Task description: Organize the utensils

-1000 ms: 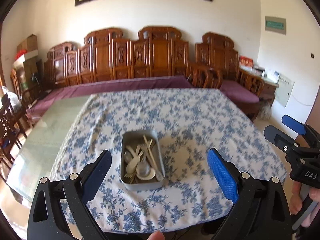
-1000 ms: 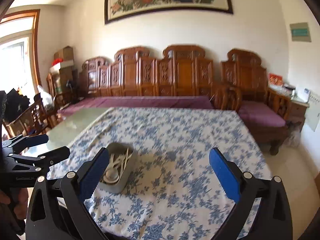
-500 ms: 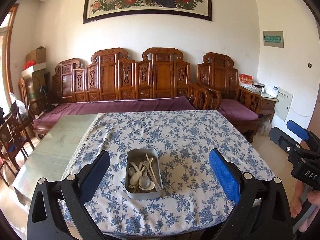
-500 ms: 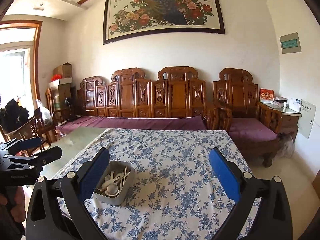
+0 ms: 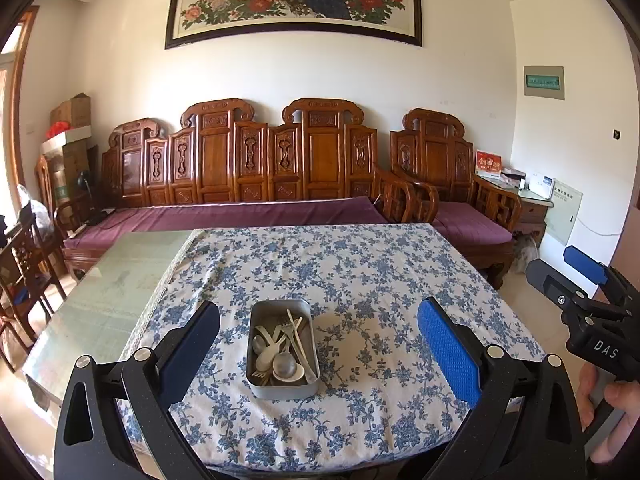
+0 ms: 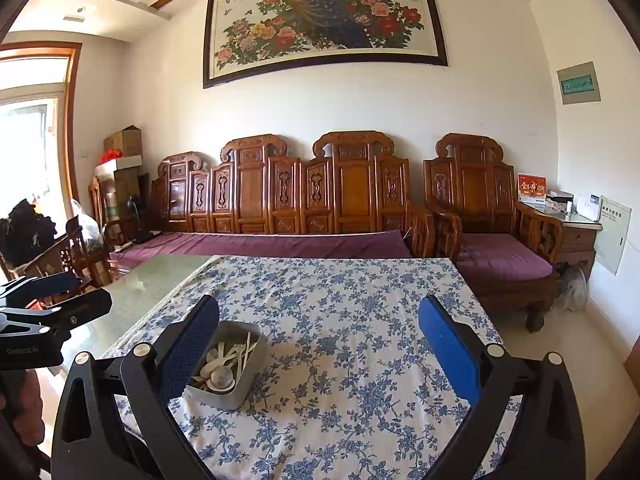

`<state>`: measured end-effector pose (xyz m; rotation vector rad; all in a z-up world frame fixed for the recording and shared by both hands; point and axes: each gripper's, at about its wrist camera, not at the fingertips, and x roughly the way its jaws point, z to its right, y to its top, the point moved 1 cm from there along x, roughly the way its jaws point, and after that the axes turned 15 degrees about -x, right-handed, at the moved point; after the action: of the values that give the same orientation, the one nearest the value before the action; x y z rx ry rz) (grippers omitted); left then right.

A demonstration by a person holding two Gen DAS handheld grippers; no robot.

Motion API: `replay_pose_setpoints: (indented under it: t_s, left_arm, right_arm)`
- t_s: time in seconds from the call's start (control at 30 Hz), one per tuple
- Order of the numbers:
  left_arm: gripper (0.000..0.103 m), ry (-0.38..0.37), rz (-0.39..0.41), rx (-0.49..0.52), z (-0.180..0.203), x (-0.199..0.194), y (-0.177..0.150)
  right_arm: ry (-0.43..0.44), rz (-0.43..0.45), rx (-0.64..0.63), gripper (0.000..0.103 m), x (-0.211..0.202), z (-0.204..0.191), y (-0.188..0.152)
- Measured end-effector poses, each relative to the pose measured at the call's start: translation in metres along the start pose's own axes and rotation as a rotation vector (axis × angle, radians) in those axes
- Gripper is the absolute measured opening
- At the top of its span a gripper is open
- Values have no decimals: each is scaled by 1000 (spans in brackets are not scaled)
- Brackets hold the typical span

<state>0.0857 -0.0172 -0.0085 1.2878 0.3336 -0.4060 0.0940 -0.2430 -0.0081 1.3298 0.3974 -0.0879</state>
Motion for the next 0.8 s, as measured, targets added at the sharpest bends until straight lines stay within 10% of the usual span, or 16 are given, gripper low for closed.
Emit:
replay_pose_setpoints:
  t_s: [0.8]
  left_arm:
    - [95,6,10,-24,-4,-2,3]
  right_arm:
    - [9,-1,-3,100,4,-2,-2]
